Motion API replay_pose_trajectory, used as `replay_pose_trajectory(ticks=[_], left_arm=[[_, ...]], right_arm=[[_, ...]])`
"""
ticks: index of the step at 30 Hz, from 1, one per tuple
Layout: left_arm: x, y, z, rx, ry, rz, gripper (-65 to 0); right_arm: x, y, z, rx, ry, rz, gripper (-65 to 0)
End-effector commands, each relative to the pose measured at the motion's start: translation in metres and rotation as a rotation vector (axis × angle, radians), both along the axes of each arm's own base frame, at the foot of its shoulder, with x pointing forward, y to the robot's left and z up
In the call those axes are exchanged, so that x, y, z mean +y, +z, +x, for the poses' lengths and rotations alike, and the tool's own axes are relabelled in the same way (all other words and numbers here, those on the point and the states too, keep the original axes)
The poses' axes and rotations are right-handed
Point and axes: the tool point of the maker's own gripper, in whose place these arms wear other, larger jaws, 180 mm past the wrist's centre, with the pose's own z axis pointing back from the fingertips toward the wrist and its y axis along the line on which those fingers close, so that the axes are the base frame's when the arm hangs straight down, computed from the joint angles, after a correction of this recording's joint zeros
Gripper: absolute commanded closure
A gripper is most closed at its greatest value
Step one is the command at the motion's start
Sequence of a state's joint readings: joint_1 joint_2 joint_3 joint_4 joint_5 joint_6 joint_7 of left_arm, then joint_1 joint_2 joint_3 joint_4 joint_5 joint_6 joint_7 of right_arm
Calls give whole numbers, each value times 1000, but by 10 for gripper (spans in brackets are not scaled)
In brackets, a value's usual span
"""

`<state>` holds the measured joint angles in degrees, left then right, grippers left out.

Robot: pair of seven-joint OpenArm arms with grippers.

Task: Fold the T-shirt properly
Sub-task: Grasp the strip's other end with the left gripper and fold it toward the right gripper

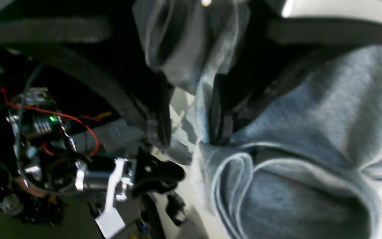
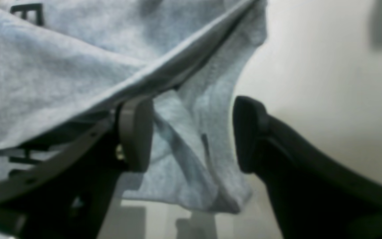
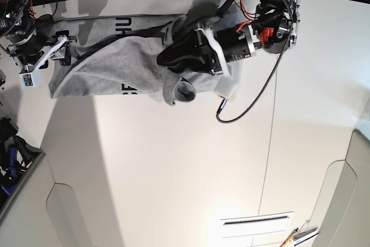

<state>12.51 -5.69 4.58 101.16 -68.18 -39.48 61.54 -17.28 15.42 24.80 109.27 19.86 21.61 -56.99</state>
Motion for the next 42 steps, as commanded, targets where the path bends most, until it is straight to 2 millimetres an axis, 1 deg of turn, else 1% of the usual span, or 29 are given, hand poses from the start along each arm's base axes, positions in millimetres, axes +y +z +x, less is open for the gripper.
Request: replay_pose_trajectory(ticks=[1,4,8,12,16,18,20,23,25,26,28,31,33,35,39,42], left_arm=[[-4,16,4,-38,2,-48,-237],[-9,20,2,-35,-12,-76,-238],[-11,24,1,-36,-19,-97,-281],[-9,15,6,-59,-19,-24,-289],[-9,17,8,-67,-20,-19,-289],[-9,17,9,-69,-17,-18,-288],[-6,16,10,-69,-13,-14,-289],[-3,14,9,-69,-17,0,-288],[-1,12,8,-66,-22,12,-288],[0,11,8,-66,-24,17,-288],[2,10,8,-66,-24,21,-288],[2,10,8,-66,-25,23,-288],[2,10,8,-66,-25,23,-288],[2,10,8,-66,-25,24,-288],[2,8,8,-67,-26,34,-288],[3,8,8,-68,-26,39,-288]], right_arm=[[-3,11,8,-46,5,-9,-371],[-3,11,8,-46,5,-9,-371],[-3,11,8,-47,5,-9,-371],[-3,11,8,-46,4,-8,-371],[-3,11,8,-47,4,-10,-371],[-8,11,8,-46,0,-38,-371],[-18,13,11,-64,-10,-98,-371],[-33,23,19,-135,-28,-164,-371],[-35,29,23,-173,-39,-154,-371],[-35,27,24,-176,-47,-134,-371],[-34,17,22,-160,-76,-47,-371],[-30,-13,18,-83,-105,134,-371],[-23,-30,17,-32,-104,280,-371],[-15,-44,15,8,-107,419,-371],[8,-58,13,71,-124,656,-371],[24,-62,6,125,-90,724,-371]])
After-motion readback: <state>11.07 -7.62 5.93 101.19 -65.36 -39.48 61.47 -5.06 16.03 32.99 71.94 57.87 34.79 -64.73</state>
